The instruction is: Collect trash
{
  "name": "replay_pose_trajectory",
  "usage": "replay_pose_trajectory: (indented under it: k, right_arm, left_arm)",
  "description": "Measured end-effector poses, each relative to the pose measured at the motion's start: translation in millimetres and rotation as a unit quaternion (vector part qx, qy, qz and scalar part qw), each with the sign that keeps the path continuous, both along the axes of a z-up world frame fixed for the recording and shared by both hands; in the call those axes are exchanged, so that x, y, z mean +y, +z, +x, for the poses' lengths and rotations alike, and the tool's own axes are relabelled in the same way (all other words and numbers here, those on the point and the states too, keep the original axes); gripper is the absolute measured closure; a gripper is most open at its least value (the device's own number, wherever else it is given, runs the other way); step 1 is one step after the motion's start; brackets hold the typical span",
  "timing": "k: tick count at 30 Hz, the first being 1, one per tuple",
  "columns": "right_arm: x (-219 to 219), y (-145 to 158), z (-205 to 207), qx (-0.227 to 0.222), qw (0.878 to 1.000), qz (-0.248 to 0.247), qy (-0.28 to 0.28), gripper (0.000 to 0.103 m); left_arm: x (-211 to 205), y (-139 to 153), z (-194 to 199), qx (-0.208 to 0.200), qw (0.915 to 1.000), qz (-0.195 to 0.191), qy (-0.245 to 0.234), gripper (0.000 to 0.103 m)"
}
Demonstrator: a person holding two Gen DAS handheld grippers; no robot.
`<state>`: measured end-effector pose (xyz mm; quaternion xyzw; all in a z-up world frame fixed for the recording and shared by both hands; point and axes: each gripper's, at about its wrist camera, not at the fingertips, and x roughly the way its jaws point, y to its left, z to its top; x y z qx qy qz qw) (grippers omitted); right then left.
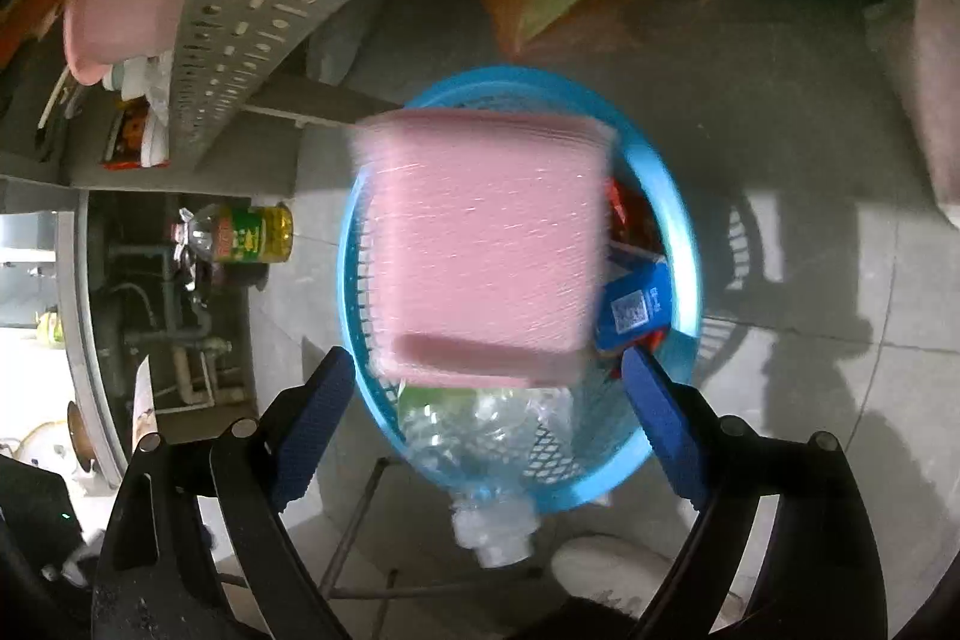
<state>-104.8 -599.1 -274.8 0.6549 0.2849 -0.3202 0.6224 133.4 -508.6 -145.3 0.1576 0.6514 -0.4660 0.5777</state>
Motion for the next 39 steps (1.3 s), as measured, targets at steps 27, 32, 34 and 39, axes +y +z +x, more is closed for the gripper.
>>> replay_pose_trajectory:
  k: [27,32,34,39]
  right_arm:
    - [150.7,205.0,-34.4,0.017,0.947,-0.265,0.18,0.011]
    - [211.6,269.3,-21.9,0.023,0.901,-0.365,0.235,0.008]
    - [235.5,291.0,-19.1,0.016,0.885,-0.394,0.248,0.008]
    - [288.1,318.8,-15.7,0.026,0.849,-0.459,0.259,0.008]
  left_arm:
    - [269.4,188.9,-52.0,-0.209,0.9569,-0.169,0.109,0.006]
    - [328.1,204.8,-73.2,-0.26,0.9366,-0.149,0.181,0.006]
    - [351.4,209.6,-82.7,-0.279,0.9261,-0.146,0.208,0.006]
    - [389.4,215.8,-102.2,-0.322,0.9002,-0.134,0.26,0.006]
